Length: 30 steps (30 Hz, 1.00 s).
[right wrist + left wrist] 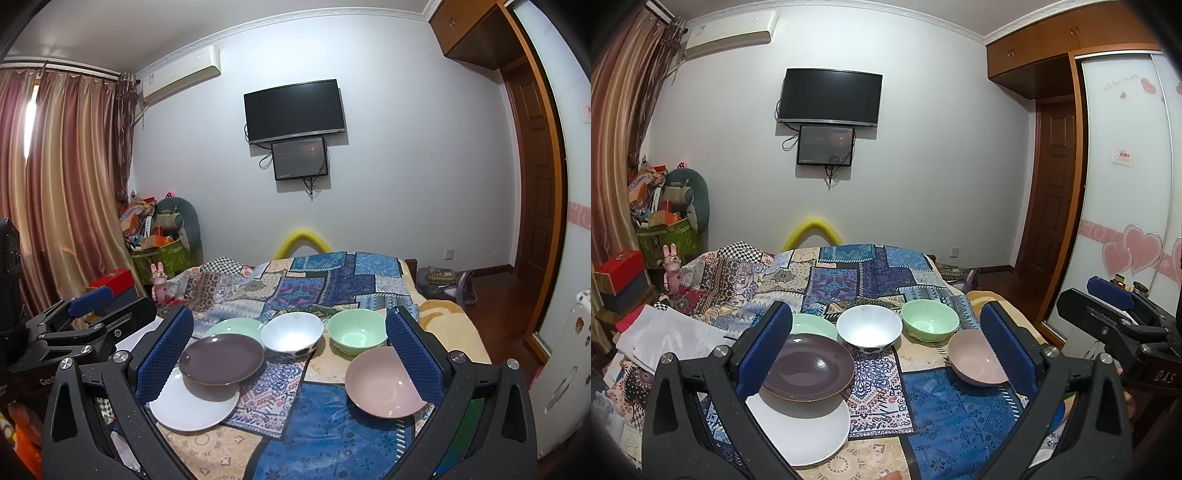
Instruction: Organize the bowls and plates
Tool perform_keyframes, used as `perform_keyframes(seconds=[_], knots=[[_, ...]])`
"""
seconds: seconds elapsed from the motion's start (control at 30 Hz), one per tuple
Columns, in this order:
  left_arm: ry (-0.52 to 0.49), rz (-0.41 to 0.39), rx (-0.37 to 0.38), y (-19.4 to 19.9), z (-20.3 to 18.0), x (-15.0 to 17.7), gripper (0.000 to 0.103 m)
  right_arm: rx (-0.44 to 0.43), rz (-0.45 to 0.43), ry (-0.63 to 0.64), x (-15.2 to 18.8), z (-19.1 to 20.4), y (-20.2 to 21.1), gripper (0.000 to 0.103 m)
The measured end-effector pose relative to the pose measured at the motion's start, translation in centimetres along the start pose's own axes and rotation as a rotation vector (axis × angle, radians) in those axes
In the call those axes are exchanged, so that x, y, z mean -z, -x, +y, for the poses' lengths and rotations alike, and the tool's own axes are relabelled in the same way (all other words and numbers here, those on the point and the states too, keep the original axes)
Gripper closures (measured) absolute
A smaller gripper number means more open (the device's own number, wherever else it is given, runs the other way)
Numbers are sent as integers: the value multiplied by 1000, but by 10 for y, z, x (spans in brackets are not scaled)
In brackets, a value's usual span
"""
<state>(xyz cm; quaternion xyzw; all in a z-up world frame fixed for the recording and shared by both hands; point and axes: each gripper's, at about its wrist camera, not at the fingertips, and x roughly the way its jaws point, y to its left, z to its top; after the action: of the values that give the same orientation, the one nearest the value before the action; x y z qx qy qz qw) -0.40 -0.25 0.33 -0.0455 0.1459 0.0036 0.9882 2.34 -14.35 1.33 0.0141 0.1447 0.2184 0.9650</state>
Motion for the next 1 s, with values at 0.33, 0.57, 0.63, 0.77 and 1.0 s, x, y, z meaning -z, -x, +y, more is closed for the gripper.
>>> perform_keyframes(seconds=[0.33,0.57,0.63,0.77,1.0], knots=[[-5,-7,0,3,-1,-1,0,-5,-9,-10,-2,-1,4,0],[-16,-13,1,6,-3,1,0,-6,-10,-11,-2,-1,5,0],[-17,-13,2,6,-3,1,0,-6,-12,-11,-2,-1,5,0],[-17,-12,5,6,-3,1,0,-7,-16,-12,-1,-1,4,0],[-19,-12,8,6,-5,-1,0,-8,-15,-13,-1,-1,4,0]])
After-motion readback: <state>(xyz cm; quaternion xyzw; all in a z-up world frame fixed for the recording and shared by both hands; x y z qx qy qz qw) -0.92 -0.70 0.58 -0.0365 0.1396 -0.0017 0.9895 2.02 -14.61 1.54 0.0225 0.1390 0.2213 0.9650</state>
